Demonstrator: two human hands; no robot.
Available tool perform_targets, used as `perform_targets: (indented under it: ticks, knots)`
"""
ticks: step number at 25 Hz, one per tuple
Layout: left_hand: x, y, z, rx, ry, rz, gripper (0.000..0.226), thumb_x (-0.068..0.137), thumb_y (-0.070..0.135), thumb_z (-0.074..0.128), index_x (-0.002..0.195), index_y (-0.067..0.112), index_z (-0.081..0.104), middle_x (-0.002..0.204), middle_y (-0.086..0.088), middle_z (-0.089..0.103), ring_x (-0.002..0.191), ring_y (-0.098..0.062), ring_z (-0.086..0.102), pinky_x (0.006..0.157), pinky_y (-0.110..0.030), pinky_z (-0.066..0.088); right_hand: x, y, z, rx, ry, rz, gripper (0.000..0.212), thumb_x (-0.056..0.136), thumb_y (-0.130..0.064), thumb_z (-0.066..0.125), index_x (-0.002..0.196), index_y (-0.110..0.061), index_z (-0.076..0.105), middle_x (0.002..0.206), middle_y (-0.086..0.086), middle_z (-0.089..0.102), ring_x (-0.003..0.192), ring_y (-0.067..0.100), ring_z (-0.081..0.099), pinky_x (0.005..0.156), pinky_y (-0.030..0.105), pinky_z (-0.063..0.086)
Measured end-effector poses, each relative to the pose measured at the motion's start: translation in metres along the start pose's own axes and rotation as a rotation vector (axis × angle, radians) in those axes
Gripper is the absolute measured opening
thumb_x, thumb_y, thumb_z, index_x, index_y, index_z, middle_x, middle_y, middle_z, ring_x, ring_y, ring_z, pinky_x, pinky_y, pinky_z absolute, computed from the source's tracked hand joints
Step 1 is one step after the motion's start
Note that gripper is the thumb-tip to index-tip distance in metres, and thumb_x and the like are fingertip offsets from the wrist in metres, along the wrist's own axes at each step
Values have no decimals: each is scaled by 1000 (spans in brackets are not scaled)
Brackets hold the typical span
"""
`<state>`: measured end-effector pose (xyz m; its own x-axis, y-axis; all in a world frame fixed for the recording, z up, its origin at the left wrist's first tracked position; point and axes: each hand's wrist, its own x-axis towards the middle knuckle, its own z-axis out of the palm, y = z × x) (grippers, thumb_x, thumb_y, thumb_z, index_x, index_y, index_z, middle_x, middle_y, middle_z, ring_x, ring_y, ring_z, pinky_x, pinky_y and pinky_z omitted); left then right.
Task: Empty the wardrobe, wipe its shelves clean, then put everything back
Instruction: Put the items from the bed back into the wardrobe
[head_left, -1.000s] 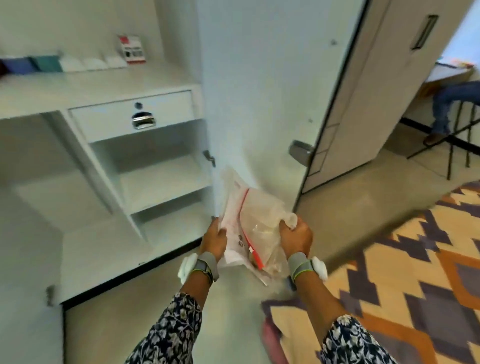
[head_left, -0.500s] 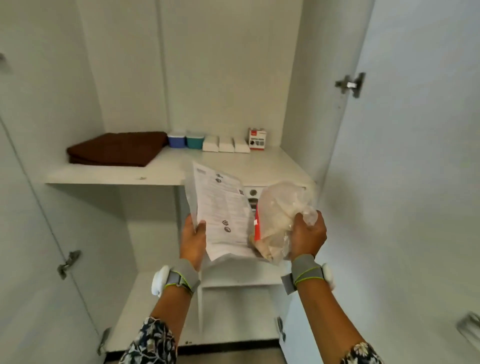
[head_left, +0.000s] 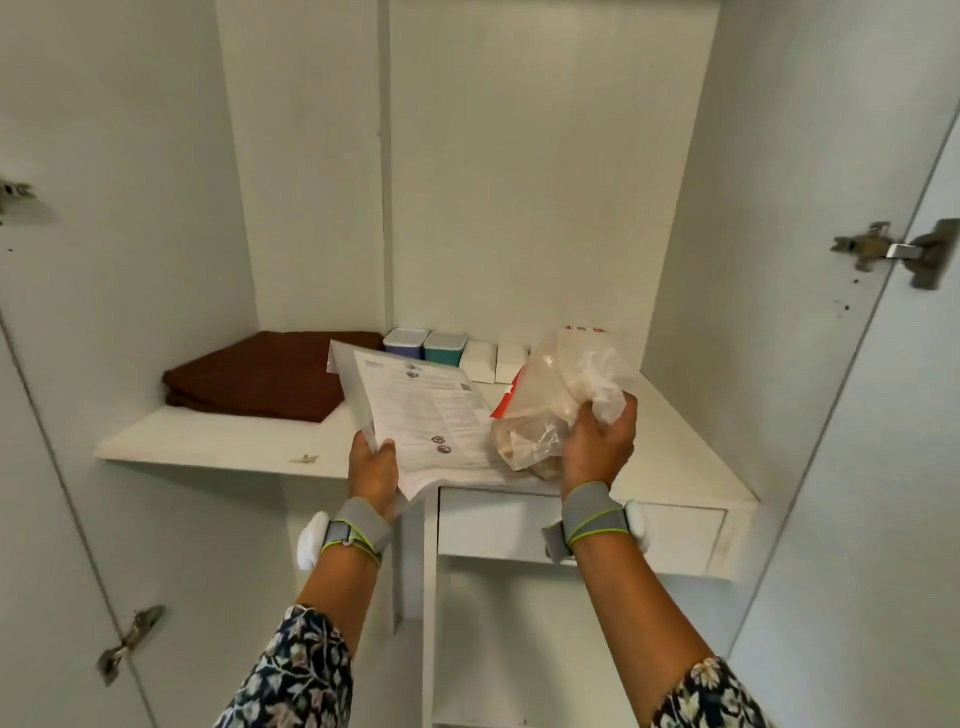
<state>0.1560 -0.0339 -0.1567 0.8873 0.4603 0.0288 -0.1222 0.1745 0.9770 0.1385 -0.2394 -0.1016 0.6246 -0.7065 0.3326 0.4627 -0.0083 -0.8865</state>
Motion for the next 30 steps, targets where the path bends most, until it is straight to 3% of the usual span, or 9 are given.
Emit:
perform_targets:
  ticks: [4, 9, 12, 15, 18, 21, 25, 27, 30]
  knots:
    - [84, -22, 0, 160, -12, -125, 42, 92, 6, 44, 133, 12, 44, 130, -16, 55, 115, -36, 54, 102, -49, 43, 21, 36, 45, -36, 28, 12, 27, 89, -2, 54, 115, -8, 56, 99, 5, 62, 88, 19, 56, 68, 11, 38]
    - [124, -16, 2, 577, -23, -104, 54, 91, 8, 52, 140, 2, 30, 138, -24, 44, 124, -41, 45, 105, -41, 37, 38, 74, 95, -53, 62, 7, 28, 90, 0, 52, 117, -7, 53, 99, 4, 59, 88, 20, 56, 63, 7, 40]
    - [135, -6, 14, 863, 74, 63, 68, 88, 11, 59, 146, 8, 23, 143, -20, 34, 129, -40, 35, 104, -47, 32, 43, 101, 119, -85, 18, 2, 30, 87, 3, 52, 115, -7, 51, 108, 9, 59, 101, 26, 56, 81, 21, 45]
    - [135, 4, 47, 702, -232, 195, 37, 93, 26, 55, 127, 12, 50, 130, -11, 52, 112, -29, 50, 86, -27, 45, 48, 117, 137, -151, -58, 19, 34, 83, 2, 57, 116, -3, 49, 119, 17, 48, 115, 32, 47, 102, 38, 39]
    - [129, 6, 90, 662, -635, 82, 47, 96, 49, 41, 121, 13, 56, 123, -4, 57, 109, -20, 52, 83, -23, 39, 54, 122, 145, -192, -221, 98, 47, 82, -26, 66, 121, -13, 45, 125, 6, 39, 118, 23, 43, 102, 35, 38]
    - [127, -5, 118, 612, -621, 103, 64, 90, 60, 41, 130, 11, 48, 127, -3, 55, 115, -19, 51, 91, -25, 34, 75, 123, 130, -115, -317, 153, 37, 80, -53, 56, 106, -26, 56, 117, -7, 43, 108, 12, 51, 96, 42, 47]
    - [136, -13, 140, 585, -546, 135, 79, 66, 79, 57, 118, 19, 53, 111, 6, 60, 104, -18, 57, 91, -30, 44, 138, 122, 89, -280, -59, -39, 15, 88, -27, 53, 95, -17, 63, 108, 2, 48, 103, 29, 56, 95, 41, 45]
    - [142, -13, 152, 633, -452, 189, 77, 64, 85, 49, 102, 18, 60, 100, 2, 65, 98, -22, 60, 86, -34, 47, 169, 135, 71, -413, 58, 78, 23, 87, -22, 57, 108, -13, 57, 118, 9, 45, 110, 35, 50, 96, 39, 40]
    - [148, -8, 170, 580, -396, 204, 62, 80, 73, 45, 100, 18, 64, 98, 4, 63, 97, -19, 57, 81, -29, 40, 187, 151, 61, -325, 14, 569, 71, 74, -52, 63, 127, -6, 47, 124, 12, 47, 111, 32, 50, 98, 41, 42]
